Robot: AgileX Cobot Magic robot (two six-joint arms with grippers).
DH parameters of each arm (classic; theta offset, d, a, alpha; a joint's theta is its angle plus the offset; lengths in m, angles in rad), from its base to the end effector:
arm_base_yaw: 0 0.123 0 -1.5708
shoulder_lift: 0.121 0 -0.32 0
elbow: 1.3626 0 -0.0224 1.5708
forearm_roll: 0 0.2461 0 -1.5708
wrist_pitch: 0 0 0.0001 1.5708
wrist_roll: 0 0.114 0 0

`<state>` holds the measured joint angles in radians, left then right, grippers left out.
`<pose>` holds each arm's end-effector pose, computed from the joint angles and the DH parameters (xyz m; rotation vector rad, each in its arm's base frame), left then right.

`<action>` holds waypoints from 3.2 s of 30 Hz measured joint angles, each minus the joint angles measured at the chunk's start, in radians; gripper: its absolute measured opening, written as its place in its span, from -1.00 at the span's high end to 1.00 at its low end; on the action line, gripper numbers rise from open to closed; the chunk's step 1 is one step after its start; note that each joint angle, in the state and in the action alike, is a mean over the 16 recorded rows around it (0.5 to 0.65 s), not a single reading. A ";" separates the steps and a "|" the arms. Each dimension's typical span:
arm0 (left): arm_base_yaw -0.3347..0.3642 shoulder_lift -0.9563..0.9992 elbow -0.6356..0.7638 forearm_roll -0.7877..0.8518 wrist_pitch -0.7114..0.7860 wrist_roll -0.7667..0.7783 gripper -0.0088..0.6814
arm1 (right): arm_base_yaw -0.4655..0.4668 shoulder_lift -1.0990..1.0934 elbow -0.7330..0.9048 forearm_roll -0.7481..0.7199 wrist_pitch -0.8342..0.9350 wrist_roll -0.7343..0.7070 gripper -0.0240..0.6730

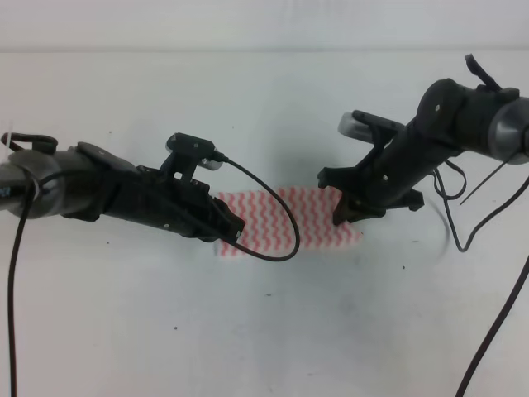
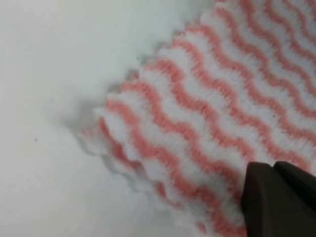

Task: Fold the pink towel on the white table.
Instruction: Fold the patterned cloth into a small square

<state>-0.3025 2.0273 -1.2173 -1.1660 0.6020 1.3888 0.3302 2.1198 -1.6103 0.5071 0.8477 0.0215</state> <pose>0.3905 -0.1841 0.1639 0.9314 2.3045 -0.6973 0.4316 0.1918 0.1943 -0.0378 2.8476 0.6862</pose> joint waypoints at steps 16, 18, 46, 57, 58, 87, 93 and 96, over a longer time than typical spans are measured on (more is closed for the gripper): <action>0.000 0.000 0.000 -0.001 0.007 0.005 0.98 | 0.029 -0.059 -0.033 0.165 -0.023 -0.103 0.96; 0.000 0.000 0.000 -0.002 0.007 0.005 0.98 | 0.039 -0.059 -0.036 0.178 -0.025 -0.111 0.96; 0.003 0.002 -0.058 -0.185 0.093 0.152 0.98 | 0.078 -0.023 -0.036 0.178 -0.060 -0.121 0.97; 0.054 0.003 -0.058 -0.033 0.156 0.017 0.98 | 0.079 -0.024 -0.036 0.180 -0.061 -0.121 0.97; 0.062 0.003 -0.058 -0.022 0.163 0.005 0.98 | 0.079 -0.024 -0.036 0.181 -0.061 -0.121 0.97; 0.088 0.065 -0.060 -0.031 0.204 -0.049 0.98 | 0.079 -0.023 -0.036 0.188 -0.056 -0.121 0.97; 0.082 0.078 -0.061 -0.038 0.201 -0.045 0.98 | 0.083 -0.021 -0.036 0.201 -0.053 -0.122 0.96; 0.081 0.079 -0.061 -0.041 0.199 -0.044 0.98 | 0.090 -0.022 -0.036 0.209 -0.052 -0.123 0.96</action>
<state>-0.2212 2.1065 -1.2784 -1.2067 0.8008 1.3444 0.4201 2.0982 -1.6463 0.7164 0.7960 -0.1017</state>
